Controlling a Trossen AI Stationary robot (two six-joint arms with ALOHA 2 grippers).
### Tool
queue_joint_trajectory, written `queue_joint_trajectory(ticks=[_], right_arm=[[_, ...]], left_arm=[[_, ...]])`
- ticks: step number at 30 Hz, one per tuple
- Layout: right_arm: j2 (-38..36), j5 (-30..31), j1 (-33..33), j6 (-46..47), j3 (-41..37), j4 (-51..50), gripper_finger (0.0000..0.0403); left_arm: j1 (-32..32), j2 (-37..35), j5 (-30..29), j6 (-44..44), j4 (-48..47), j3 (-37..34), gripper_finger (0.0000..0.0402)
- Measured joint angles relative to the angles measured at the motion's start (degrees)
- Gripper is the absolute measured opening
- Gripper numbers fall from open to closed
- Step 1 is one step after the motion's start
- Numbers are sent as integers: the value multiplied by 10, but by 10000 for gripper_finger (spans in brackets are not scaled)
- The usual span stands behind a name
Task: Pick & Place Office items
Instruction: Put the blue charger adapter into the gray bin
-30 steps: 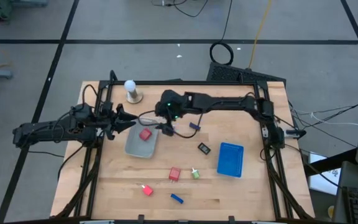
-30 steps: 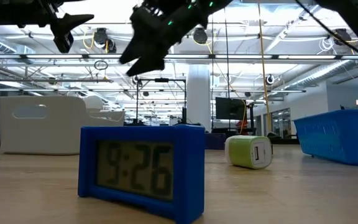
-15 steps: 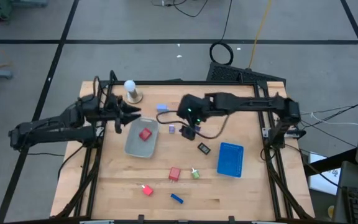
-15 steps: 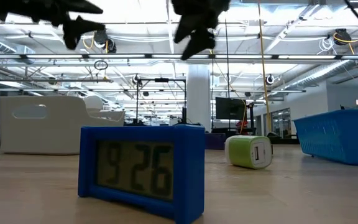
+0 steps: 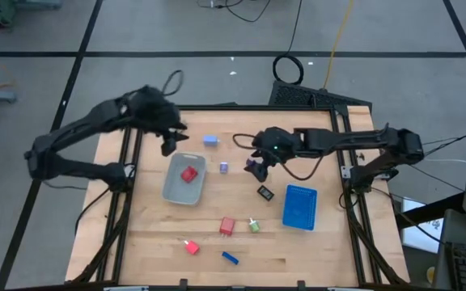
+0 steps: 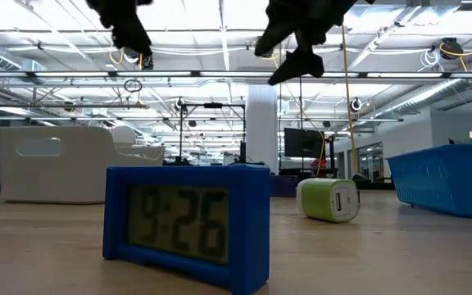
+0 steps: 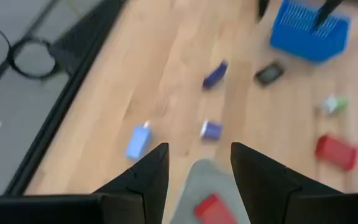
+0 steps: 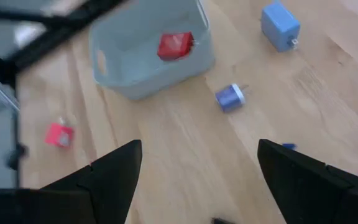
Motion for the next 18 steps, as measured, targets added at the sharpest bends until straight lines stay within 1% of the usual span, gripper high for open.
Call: queue_joint_trajectory(ticks=[2,6,9,12,18], right_arm=[[-7,10,5,24,-11,15,311],[-9,46,22,41,-16,25,311],[-9,64,36,39,-16,28,311],[-9,70,47,34,-16,27,311],[-9,70,59,29,-16,27,311]], left_arm=[[12,51,0,35,-49,40,175],[26,135,0,101,-112,110,175],[32,185,1,129,-134,143,175],[33,224,0,146,-137,160,175],[33,295,0,155,-113,162,178]])
